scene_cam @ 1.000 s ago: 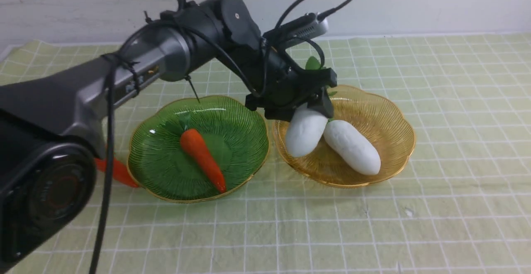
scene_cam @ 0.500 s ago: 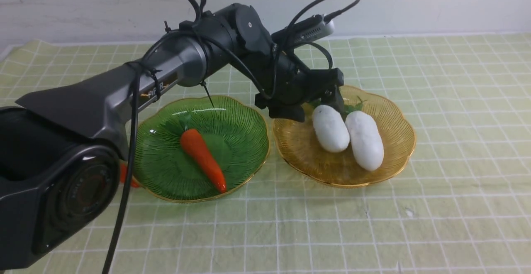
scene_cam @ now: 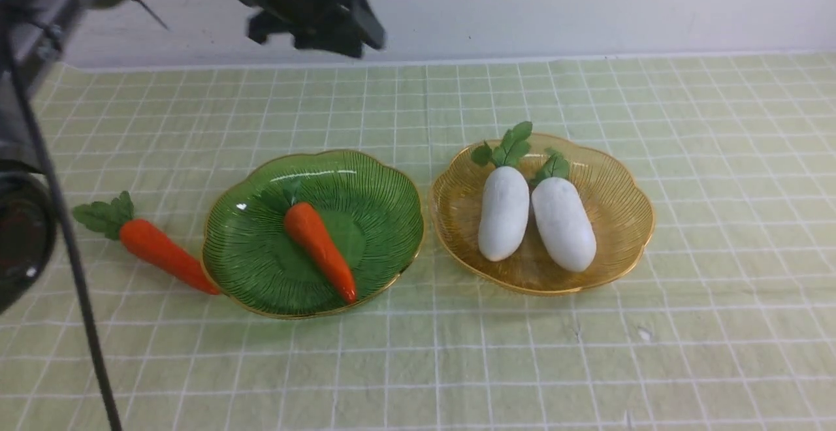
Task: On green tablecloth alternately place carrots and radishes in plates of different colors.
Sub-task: 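Pick up the white radish and place it on the plate, then pick up the carrot and put it on the nearest plate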
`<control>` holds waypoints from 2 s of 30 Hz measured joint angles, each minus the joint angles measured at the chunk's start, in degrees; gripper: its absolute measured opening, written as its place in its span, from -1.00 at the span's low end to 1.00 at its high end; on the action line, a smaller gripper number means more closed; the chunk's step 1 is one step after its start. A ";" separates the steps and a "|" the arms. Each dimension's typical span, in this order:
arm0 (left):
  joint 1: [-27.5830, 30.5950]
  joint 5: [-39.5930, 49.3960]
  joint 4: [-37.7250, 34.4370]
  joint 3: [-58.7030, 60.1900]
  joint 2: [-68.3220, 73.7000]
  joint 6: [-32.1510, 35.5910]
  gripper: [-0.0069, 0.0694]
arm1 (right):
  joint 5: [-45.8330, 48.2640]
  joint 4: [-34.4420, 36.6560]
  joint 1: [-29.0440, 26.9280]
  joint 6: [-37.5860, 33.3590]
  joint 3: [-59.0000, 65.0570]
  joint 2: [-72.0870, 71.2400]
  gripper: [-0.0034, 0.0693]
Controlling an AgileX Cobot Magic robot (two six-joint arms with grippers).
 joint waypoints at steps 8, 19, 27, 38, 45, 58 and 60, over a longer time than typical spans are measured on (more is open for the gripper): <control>12.27 0.31 8.59 15.79 -11.88 -0.08 -0.84 | -2.58 -1.80 0.00 0.00 0.00 0.00 -0.95; 14.66 0.51 21.53 32.36 -9.62 -7.66 -0.74 | -3.85 -1.84 0.00 0.00 0.00 0.00 -0.95; 14.66 -0.06 26.03 32.40 -2.99 -15.81 -0.27 | -3.90 -1.69 0.00 0.00 0.00 0.00 -0.95; 14.66 -0.18 26.02 32.40 0.81 -20.51 0.41 | -5.21 -1.33 0.00 0.05 2.08 0.00 -0.95; 14.66 -0.35 25.28 32.40 0.81 -20.55 0.44 | -7.30 -1.27 0.00 0.05 6.67 0.05 -0.95; 14.43 -0.74 24.40 32.40 3.72 -20.50 0.29 | -10.34 -0.78 0.00 0.05 7.06 0.09 -0.95; 14.23 -0.50 24.56 32.40 4.92 -19.67 0.20 | -10.35 -0.78 0.00 0.05 7.06 0.09 -0.95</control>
